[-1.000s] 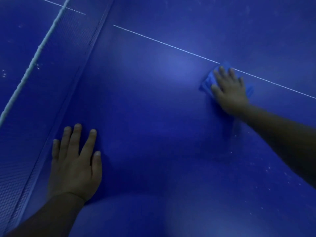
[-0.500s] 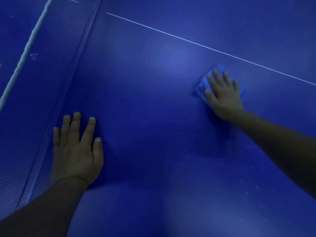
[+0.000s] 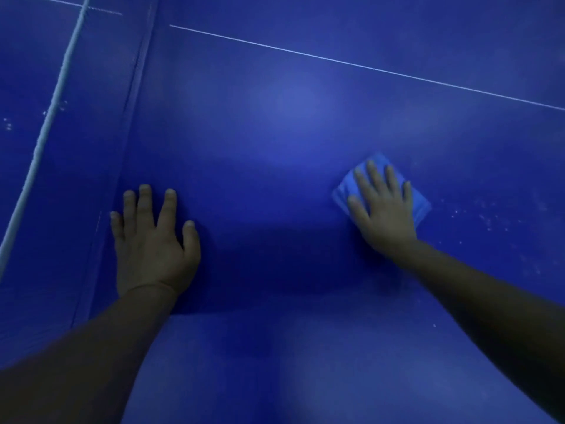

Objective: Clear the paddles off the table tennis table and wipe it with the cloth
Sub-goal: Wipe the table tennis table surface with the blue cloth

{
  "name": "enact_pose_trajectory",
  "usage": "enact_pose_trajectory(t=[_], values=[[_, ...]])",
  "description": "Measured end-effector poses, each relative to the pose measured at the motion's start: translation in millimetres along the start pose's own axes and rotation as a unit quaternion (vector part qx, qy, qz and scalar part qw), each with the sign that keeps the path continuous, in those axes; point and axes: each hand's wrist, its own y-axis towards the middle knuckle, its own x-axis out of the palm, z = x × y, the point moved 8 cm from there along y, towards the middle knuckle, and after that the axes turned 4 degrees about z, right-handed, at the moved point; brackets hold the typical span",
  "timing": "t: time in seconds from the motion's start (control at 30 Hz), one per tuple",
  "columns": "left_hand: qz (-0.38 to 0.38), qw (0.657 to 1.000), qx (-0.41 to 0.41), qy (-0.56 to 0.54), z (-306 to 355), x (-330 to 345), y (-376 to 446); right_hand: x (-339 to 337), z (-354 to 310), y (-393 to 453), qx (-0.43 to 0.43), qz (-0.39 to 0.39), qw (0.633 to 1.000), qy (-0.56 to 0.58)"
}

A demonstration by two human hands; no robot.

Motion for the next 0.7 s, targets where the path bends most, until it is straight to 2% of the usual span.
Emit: enact_pose_trajectory(t=[0.03, 0.1, 0.2, 0.3, 0.37, 0.43, 0.5, 0.57, 0.6, 0.63, 0.7], values=[[0.002, 1.000, 0.002, 0.001, -0.6, 0.1, -0.4, 0.9, 5.6, 5.6, 0.069, 0.004, 0.998, 0.009], [0.008, 1.000, 0.009, 0.000, -0.5, 0.6, -1.8, 4.0, -2.2, -17.8, 0.107, 0.010, 0.994, 0.005], [0.012, 1.000, 0.021, -0.004, 1.1, -1.7, -3.7, 4.7, -36.0, -122.4, 0.033, 0.020, 0.999, -0.020], [0.012, 0.999, 0.040, -0.031, 6.2, -8.8, -14.5, 11.6, -53.1, -245.5, -0.018, -0.007, 1.000, -0.020], [0.006, 0.997, 0.057, -0.050, 15.1, -12.3, -36.7, 9.5, -50.3, -274.9, -0.064, -0.032, 0.997, -0.004], [-0.010, 0.992, 0.116, -0.040, 28.9, -9.3, -77.2, 5.2, -41.0, -259.5, -0.068, -0.035, 0.997, -0.019], [-0.044, 0.977, 0.209, -0.023, 44.1, -0.5, -129.6, -1.3, -21.4, -223.5, 0.046, -0.018, 0.999, -0.013], [-0.085, 0.956, 0.280, -0.019, 51.6, 10.4, -172.7, -0.1, -5.2, -201.8, 0.229, -0.008, 0.973, 0.022], [-0.098, 0.948, 0.302, -0.007, 51.9, 15.6, -186.3, 2.2, -10.3, -203.5, 0.290, -0.006, 0.956, 0.032], [-0.103, 0.942, 0.318, 0.010, 50.9, 20.1, -194.0, 5.3, -25.6, -212.5, 0.304, 0.004, 0.952, 0.029], [-0.100, 0.936, 0.337, 0.030, 50.2, 24.5, -197.2, 12.3, -69.9, -248.4, 0.206, 0.004, 0.978, 0.023]])
